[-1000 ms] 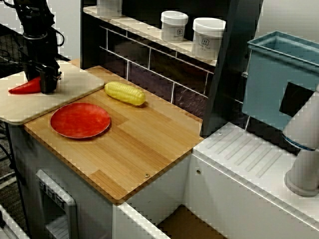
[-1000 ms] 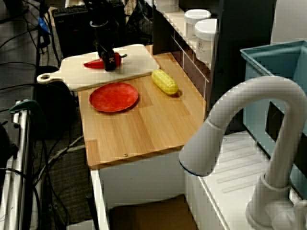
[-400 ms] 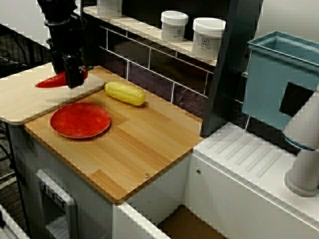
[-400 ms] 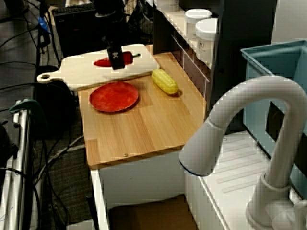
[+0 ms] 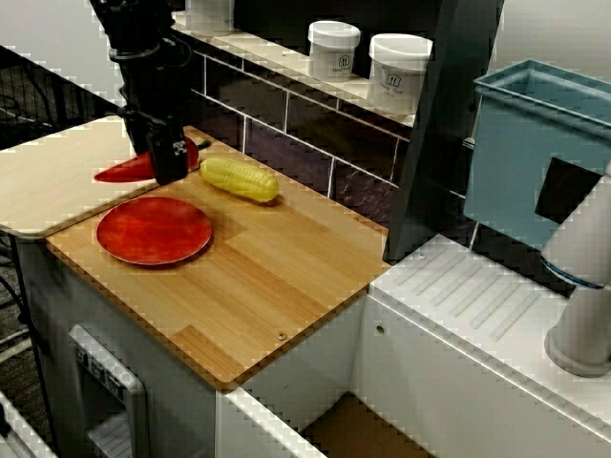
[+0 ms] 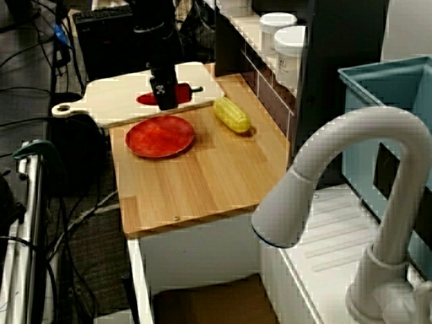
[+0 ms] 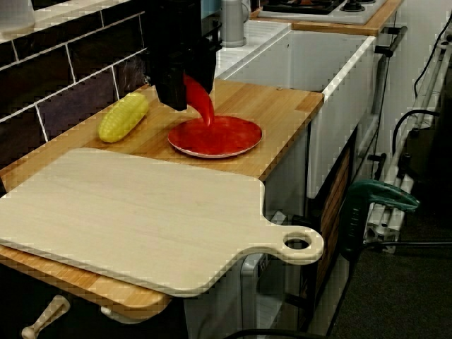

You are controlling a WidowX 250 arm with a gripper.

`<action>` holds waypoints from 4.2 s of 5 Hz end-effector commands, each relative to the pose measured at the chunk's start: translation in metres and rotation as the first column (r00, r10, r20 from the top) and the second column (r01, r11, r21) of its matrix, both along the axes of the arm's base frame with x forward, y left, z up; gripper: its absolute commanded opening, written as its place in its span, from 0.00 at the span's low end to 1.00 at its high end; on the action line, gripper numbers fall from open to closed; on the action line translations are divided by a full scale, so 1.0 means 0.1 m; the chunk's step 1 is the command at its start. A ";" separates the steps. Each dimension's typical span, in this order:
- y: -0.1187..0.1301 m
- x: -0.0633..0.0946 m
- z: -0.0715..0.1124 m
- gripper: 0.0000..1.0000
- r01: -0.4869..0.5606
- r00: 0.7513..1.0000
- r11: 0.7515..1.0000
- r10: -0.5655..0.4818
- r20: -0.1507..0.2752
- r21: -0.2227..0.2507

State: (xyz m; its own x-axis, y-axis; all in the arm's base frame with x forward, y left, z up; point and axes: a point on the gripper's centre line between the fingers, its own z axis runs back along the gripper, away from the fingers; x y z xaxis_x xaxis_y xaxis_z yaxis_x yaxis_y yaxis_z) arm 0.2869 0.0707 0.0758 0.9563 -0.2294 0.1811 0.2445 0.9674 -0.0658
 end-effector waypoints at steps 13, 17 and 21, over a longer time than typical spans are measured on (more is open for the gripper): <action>0.02 0.27 0.13 1.00 0.550 0.829 0.825 -0.558 0.035 0.130; -0.14 0.51 0.30 1.00 0.581 0.680 0.717 -0.688 0.255 0.384; -0.30 0.14 0.26 1.00 0.582 0.635 0.660 -0.734 0.241 0.476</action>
State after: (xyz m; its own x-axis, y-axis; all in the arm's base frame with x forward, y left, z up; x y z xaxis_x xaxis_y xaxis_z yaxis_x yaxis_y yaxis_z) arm 0.3083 0.0370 0.0917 0.3964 -0.8773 0.2705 0.7651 0.4785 0.4308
